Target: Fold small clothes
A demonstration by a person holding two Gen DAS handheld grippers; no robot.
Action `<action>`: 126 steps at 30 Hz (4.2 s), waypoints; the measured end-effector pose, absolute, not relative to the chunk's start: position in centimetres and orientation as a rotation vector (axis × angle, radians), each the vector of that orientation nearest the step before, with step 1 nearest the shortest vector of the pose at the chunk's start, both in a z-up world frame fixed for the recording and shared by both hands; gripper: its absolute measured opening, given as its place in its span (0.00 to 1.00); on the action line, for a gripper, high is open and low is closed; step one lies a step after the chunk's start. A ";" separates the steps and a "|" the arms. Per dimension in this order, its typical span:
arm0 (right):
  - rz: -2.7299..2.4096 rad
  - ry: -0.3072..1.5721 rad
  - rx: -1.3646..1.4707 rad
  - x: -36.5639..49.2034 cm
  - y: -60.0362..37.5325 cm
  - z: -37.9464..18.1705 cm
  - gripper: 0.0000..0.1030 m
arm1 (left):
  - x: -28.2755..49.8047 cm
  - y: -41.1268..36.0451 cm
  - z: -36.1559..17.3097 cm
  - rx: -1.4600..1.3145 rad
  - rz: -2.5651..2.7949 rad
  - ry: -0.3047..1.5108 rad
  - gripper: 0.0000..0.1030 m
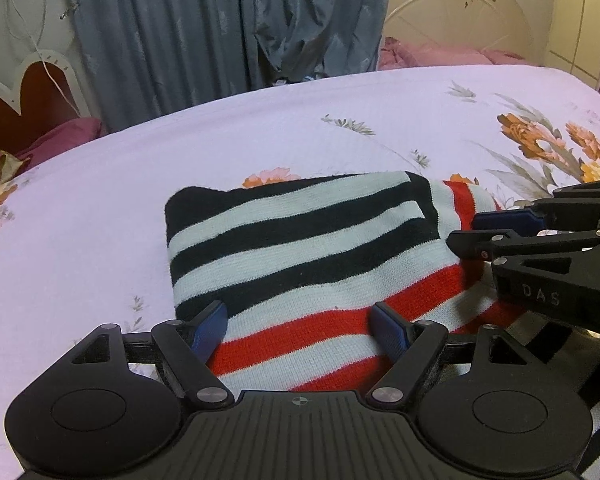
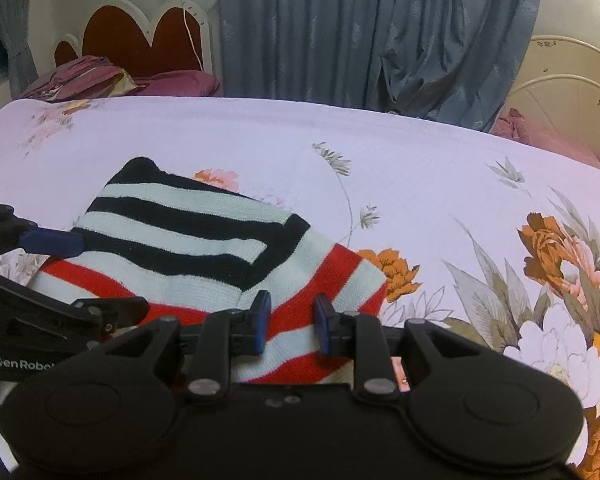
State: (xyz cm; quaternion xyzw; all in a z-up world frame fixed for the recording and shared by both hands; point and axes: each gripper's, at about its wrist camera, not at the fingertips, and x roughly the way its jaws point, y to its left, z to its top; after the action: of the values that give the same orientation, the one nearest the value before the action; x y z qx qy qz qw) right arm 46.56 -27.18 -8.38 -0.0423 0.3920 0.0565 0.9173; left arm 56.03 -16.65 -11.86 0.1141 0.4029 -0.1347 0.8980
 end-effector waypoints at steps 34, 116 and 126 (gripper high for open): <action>0.296 0.889 0.461 38.1 -35.8 -10.0 0.58 | 47.8 -10.2 -11.8 -0.079 -0.206 0.919 0.88; 0.275 0.860 0.146 42.8 -6.6 -7.8 0.32 | 48.8 16.3 -13.4 -0.064 -0.293 0.858 0.75; 0.219 0.882 0.249 42.0 -7.8 -9.5 0.37 | 48.1 17.6 -13.9 -0.103 -0.356 0.799 0.81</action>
State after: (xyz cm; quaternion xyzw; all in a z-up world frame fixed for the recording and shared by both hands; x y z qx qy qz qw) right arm 41.98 -7.84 -9.46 0.1197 0.4248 0.1053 0.8911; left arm 48.13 17.58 -13.94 -0.0499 0.3869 -0.1722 0.9045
